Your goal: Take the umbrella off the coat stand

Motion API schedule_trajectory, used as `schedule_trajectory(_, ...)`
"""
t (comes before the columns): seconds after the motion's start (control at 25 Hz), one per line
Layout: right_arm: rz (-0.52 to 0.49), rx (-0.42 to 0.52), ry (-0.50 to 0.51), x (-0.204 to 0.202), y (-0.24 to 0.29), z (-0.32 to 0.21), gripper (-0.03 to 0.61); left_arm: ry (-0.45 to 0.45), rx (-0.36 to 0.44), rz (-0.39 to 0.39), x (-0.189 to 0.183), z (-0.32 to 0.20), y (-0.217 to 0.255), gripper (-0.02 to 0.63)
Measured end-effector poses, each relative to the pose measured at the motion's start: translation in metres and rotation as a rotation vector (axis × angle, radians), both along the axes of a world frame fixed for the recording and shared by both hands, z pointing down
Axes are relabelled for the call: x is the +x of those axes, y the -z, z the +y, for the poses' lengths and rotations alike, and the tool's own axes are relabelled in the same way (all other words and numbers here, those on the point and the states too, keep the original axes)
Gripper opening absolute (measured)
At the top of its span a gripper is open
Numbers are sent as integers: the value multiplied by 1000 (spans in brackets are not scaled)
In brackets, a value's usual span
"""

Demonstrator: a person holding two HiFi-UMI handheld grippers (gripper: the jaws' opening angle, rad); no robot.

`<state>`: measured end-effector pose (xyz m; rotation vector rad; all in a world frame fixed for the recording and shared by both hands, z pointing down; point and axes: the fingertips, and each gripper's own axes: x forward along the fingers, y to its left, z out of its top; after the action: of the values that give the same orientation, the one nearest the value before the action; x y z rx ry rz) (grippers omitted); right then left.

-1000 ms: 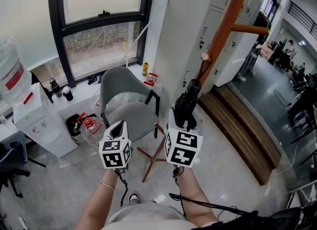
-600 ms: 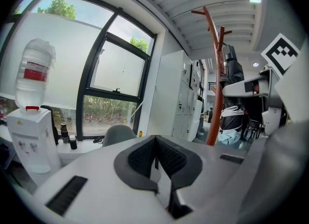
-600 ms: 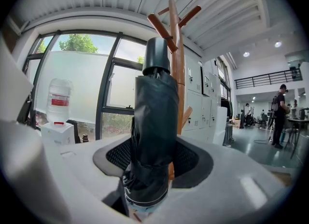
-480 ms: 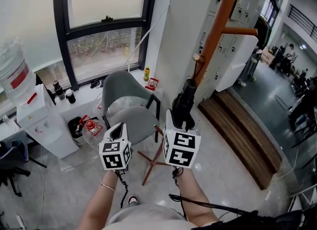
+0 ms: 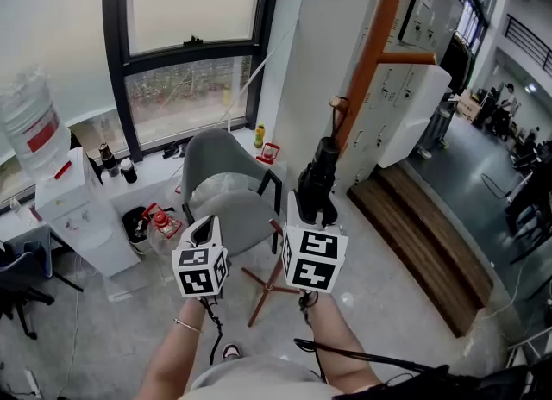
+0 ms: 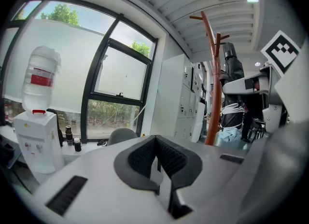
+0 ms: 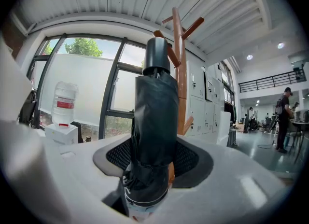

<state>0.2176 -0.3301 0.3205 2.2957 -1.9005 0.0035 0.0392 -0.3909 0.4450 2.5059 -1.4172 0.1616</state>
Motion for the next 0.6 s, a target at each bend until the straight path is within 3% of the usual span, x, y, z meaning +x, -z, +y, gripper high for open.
schedule_trajectory(0.6,14,54,64,-18,23,6,229,66,16,-3,-23,13,7,5)
